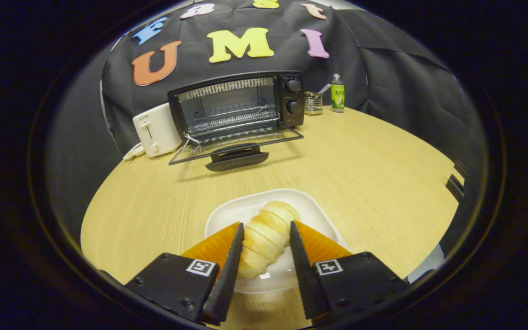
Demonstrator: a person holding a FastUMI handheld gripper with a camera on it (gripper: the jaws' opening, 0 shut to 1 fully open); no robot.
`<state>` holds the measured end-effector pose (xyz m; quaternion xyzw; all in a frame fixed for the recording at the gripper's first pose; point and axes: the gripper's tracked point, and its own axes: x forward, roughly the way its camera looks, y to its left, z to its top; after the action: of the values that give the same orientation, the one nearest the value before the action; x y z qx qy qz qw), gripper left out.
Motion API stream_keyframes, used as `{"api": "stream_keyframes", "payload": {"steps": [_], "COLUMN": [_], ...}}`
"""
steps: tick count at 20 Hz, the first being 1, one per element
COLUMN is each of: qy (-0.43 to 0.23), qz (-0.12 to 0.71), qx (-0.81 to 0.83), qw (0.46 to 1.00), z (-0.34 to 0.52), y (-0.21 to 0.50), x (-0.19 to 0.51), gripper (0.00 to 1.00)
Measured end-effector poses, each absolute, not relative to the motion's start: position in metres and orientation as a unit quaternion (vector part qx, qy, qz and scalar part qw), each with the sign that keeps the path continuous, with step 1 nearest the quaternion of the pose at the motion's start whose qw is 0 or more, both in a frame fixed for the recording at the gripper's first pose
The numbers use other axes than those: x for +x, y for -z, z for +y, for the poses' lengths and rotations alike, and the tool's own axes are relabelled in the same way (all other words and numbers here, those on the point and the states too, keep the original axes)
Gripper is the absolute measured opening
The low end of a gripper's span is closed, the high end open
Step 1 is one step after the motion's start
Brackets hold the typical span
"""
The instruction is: Open the toaster oven, put the food inside, and close the toaster oven door.
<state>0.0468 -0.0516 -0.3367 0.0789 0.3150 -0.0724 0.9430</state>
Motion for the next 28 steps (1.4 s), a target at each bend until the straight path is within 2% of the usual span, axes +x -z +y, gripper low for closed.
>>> {"api": "stream_keyframes", "payload": {"steps": [4, 6, 11, 18, 22, 28], "qy": [0.063, 0.060, 0.045, -0.004, -0.023, 0.006], "qz": [0.310, 0.301, 0.254, 0.226, 0.205, 0.213], "qx": [0.092, 0.084, 0.077, 0.064, 0.115, 0.185], "qw": [0.944, 0.948, 0.963, 0.972, 0.972, 0.959], "z": [-0.046, -0.045, -0.041, -0.029, -0.017, -0.024], "y": [0.332, 0.324, 0.275, 0.208, 0.199, 0.223], "x": [0.050, 0.048, 0.062, 0.138, 0.208, 0.311], "gripper": [0.32, 0.27, 0.26, 0.26, 0.26, 0.26]}}
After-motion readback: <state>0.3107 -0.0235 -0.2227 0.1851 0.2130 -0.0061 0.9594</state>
